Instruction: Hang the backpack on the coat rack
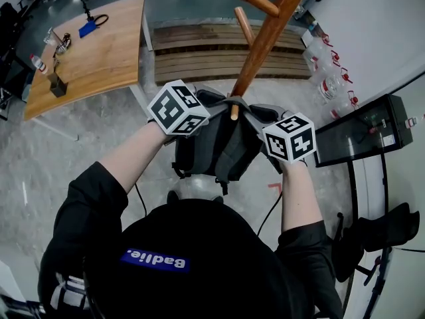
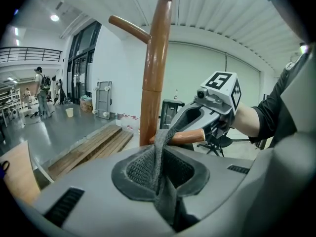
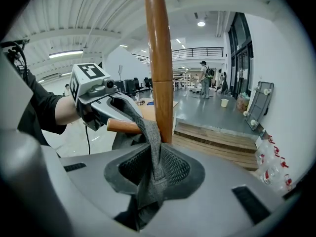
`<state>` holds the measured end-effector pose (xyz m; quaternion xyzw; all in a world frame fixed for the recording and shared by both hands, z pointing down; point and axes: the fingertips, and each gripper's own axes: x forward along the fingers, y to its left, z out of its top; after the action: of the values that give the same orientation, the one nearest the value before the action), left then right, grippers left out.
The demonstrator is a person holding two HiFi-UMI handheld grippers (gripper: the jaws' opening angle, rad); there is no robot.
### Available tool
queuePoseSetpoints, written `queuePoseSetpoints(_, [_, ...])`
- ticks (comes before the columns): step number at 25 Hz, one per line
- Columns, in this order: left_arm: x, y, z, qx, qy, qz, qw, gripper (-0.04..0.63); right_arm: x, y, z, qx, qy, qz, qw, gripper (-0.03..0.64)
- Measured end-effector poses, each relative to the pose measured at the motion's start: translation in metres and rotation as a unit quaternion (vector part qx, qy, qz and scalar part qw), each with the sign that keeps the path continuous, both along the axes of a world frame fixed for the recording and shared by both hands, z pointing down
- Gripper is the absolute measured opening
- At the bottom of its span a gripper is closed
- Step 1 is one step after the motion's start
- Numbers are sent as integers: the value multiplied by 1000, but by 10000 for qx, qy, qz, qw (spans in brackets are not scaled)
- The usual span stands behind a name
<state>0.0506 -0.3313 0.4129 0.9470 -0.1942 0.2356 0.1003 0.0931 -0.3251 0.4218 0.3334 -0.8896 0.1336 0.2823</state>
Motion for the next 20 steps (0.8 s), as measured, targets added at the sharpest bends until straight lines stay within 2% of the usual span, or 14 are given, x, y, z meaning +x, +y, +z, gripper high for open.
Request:
queuePoseSetpoints(4, [1, -3, -1, 190, 42, -133, 9997, 55, 2, -4, -2, 171, -104, 191, 9996, 69])
queuePoseSetpoints(9, [-13, 0, -22, 793, 19, -236, 9966, 64, 13, 0, -22, 818, 247, 573, 9947, 75])
queuePoseSetpoints(12, [-24, 8, -37, 1096, 85, -156, 9938, 64, 15, 13, -35, 1049, 320, 737, 9912, 75])
queuePoseSetpoints(16, [-36, 31, -45, 1323, 214, -11, 9910, 64, 2, 43, -40, 1302, 212, 944, 9868, 74])
queuePoseSetpoints(20, [-40, 76, -46, 1515, 490, -190, 9871, 64, -7, 87, -40, 1564, -96, 1041, 9821, 74])
